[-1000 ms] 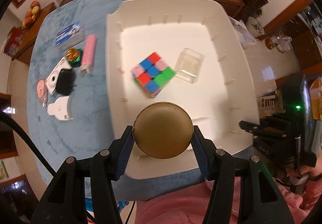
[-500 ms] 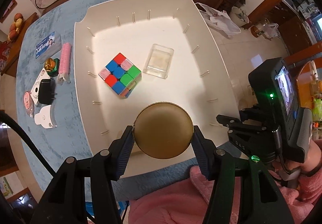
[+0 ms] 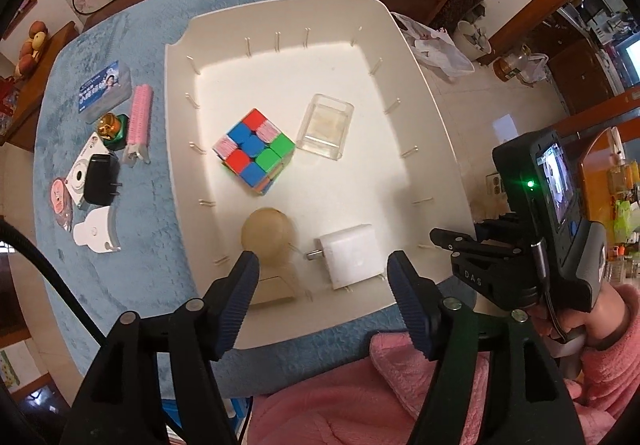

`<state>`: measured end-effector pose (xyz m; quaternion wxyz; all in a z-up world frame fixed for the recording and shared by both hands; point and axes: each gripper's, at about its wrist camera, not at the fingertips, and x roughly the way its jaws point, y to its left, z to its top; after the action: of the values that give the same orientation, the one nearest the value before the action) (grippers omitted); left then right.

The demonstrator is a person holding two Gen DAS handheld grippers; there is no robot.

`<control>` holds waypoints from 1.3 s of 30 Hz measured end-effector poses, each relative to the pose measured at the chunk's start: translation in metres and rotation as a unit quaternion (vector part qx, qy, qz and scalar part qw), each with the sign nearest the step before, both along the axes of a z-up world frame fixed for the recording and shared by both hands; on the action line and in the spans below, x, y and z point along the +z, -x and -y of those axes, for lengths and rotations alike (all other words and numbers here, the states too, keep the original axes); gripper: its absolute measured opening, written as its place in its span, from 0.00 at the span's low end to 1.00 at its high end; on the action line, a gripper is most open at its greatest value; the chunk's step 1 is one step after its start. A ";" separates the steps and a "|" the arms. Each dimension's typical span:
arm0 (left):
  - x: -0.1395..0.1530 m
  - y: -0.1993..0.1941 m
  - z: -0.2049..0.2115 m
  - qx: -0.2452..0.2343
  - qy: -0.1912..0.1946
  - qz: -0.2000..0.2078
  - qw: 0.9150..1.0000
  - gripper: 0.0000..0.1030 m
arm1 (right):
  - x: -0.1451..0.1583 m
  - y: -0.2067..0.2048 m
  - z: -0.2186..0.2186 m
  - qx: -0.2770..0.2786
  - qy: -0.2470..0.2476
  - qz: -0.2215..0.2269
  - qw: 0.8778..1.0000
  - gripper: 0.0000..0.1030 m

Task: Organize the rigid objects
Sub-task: 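Carry the gold compact into the tray and release it, then move the left tool back to the white lint remover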

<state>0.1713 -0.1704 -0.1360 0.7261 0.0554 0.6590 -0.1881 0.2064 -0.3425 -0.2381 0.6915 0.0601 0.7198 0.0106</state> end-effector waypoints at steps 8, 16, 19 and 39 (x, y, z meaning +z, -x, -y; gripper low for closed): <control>0.004 -0.006 -0.031 0.005 -0.008 0.006 1.000 0.73 | -0.002 0.000 0.003 -0.051 0.009 -0.004 0.999 0.14; -0.001 -0.012 -0.085 0.030 -0.018 -0.002 0.999 0.73 | -0.005 -0.002 0.010 -0.116 0.027 -0.010 0.993 0.14; -0.006 -0.015 -0.110 0.041 -0.023 -0.005 0.999 0.73 | -0.005 -0.003 0.012 -0.139 0.033 -0.012 0.990 0.14; -0.045 -0.059 -0.260 0.158 0.034 -0.035 0.986 0.84 | -0.003 -0.001 0.002 -0.219 0.104 -0.022 0.970 0.14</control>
<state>0.2299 0.0898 -0.1807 0.7247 -0.0805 0.6777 -0.0953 0.2073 -0.3440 -0.2408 0.6637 0.1447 0.7010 -0.2172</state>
